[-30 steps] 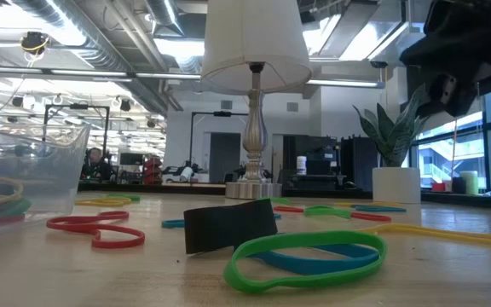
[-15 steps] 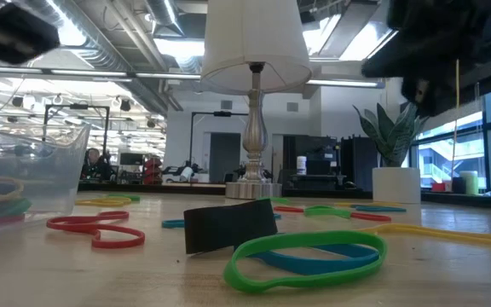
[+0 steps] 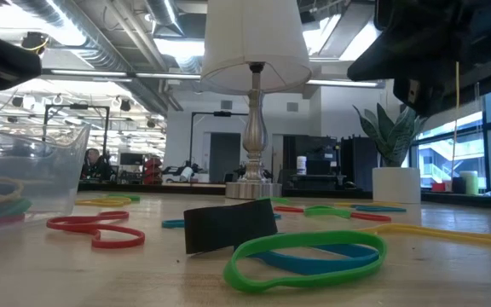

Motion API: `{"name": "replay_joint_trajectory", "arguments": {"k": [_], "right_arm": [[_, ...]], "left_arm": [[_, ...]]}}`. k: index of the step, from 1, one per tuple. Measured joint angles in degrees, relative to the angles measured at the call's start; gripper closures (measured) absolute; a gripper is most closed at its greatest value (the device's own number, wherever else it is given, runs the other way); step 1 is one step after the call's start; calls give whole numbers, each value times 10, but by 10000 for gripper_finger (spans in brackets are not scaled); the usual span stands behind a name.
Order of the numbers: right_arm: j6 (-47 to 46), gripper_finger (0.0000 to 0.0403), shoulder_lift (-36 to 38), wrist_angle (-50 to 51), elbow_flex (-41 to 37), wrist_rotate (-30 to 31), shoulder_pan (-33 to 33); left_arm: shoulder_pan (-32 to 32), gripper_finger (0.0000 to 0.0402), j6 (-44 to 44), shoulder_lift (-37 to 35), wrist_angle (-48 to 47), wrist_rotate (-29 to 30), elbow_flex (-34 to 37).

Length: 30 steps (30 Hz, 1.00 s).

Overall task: Pick and place rubber bands into bin
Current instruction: Put the red rubber band into the transparent bin, then put the black rubber band into the transparent bin

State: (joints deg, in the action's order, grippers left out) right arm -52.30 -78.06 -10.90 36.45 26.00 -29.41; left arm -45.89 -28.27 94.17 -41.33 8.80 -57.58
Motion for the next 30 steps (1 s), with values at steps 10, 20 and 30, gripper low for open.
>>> {"name": "replay_joint_trajectory", "arguments": {"k": [10,20,30], "right_arm": [[1,396,0,0,0,0,0],[57,396,0,0,0,0,0],[135,396,0,-1,0,0,12]], "left_arm": [[17,274,-30,-12,-16,-7,0],[42,248,-91,-98,-24,-36,-14],[53,296,-146,-204,-22,65,-20]]}}
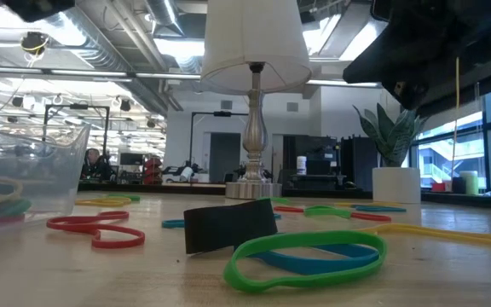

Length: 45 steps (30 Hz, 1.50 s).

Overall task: Pick and place rubber bands into bin
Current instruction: Put the black rubber band into the transparent bin

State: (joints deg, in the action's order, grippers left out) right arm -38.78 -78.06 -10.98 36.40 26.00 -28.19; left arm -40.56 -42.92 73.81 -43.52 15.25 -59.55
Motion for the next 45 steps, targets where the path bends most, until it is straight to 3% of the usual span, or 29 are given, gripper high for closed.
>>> {"name": "replay_joint_trajectory", "arguments": {"k": [6,9,12,17,21,26,35,40,45], "right_arm": [[-15,400,0,2,0,0,15],[-32,401,0,17,2,0,18],[-68,401,0,126,35,-3,18],[-132,401,-3,344,112,-11,25],[-149,402,-15,422,157,-50,51],[-100,402,-57,422,196,-102,81],[38,401,-194,421,312,-168,93],[104,377,-269,414,388,-173,93],[208,337,-322,406,444,-222,72]], "left_arm": [[0,386,39,-22,-1,51,0],[1,397,63,-22,-12,80,0],[19,400,83,-22,-18,84,2],[63,400,131,-28,35,35,47],[101,400,168,-50,144,-22,118],[140,400,182,-113,248,-48,198],[180,399,197,-278,283,-19,263],[186,399,205,-318,284,12,264],[186,398,207,-317,283,17,264]]}}
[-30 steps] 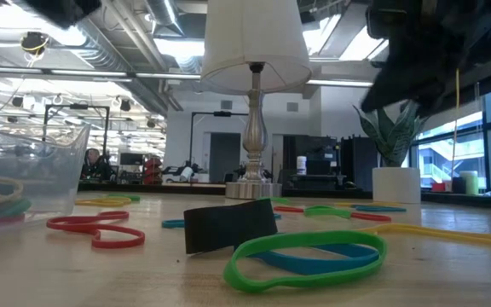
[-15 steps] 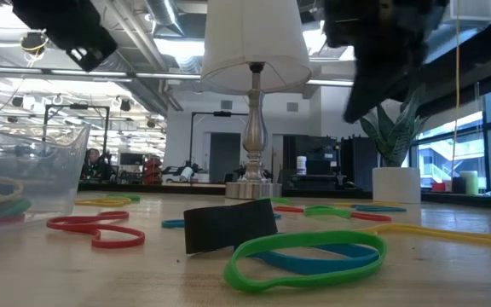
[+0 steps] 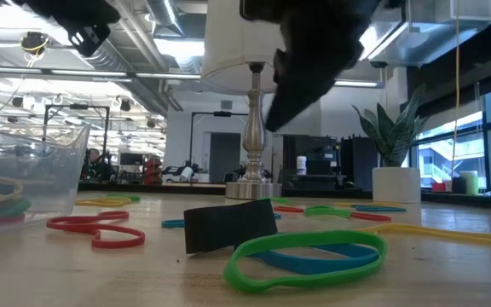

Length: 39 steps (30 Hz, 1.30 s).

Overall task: Pick and place rubber bands into bin
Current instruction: Put the black rubber band into the transparent bin

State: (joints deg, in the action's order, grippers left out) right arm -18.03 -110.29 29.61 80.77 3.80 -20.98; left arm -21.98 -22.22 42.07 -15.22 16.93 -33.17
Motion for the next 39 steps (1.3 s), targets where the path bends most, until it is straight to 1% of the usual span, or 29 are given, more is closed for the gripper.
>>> {"name": "replay_joint_trajectory", "arguments": {"k": [2,5,8,11,18,20,22,24,26,27,30,33,36,39], "right_arm": [[32,321,-17,-4,12,-9,-11],[63,297,-33,-39,16,-11,-24],[74,280,-48,-75,16,-11,-31],[79,273,-63,-96,16,-11,-33],[81,273,-108,-109,16,-24,-32],[76,280,-116,-113,16,-24,-33],[76,297,-123,-115,16,-24,-33],[70,327,-124,-123,16,-25,-33],[57,371,-118,-126,16,-25,-33],[48,386,-115,-127,16,-25,-33],[25,391,-94,-135,16,-20,-33],[13,396,-70,-155,16,-3,-33],[17,398,-60,-214,16,20,-31],[33,398,-60,-321,16,44,-25]], "left_arm": [[0,398,-5,4,-1,-1,0],[0,398,-11,10,3,-14,0],[0,398,-12,14,1,-21,0],[0,398,-11,17,-3,-25,0],[0,398,-11,21,0,-25,0],[0,398,-11,21,0,-31,0],[0,398,-11,21,0,-37,0],[0,398,-11,21,0,-42,0],[0,398,-11,21,0,-46,0],[0,398,-11,21,0,-46,0],[0,398,-11,21,-1,-46,0],[0,398,-11,21,0,-45,0],[0,398,-10,19,-1,-34,0],[1,398,0,16,-1,-15,0]]}}
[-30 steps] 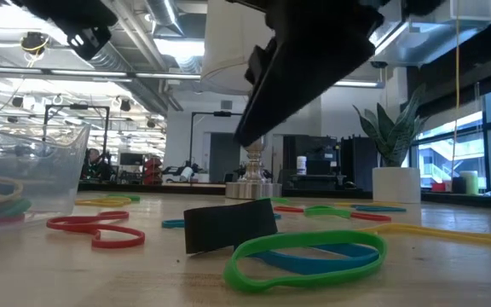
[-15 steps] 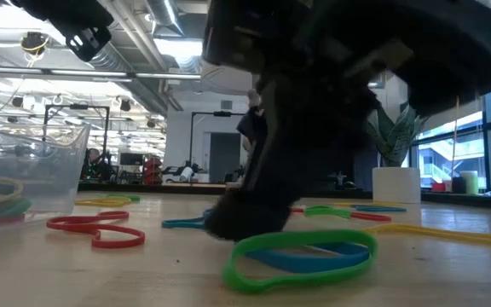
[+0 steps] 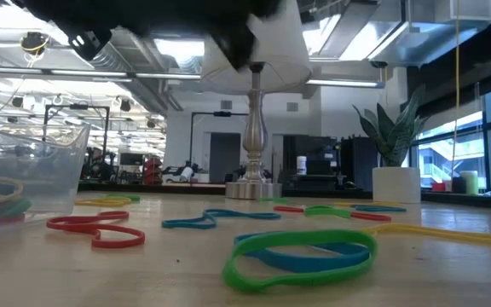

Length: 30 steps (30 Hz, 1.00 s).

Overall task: Pick and place rubber bands into bin
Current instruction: Put the black rubber band into the transparent bin

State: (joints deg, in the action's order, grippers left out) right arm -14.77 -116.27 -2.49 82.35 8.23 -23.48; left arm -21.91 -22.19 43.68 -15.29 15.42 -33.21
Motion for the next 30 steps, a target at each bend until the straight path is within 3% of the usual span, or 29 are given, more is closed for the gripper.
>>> {"name": "replay_joint_trajectory", "arguments": {"k": [4,10,20,30], "right_arm": [[1,399,-23,-112,3,27,20],[18,401,-98,-85,109,21,44],[46,377,-234,46,308,14,57],[47,310,-254,175,383,12,57]], "left_arm": [[0,398,5,-1,0,1,0],[0,398,5,-1,0,10,0],[0,398,3,-1,1,15,0],[0,398,3,-1,1,15,0]]}}
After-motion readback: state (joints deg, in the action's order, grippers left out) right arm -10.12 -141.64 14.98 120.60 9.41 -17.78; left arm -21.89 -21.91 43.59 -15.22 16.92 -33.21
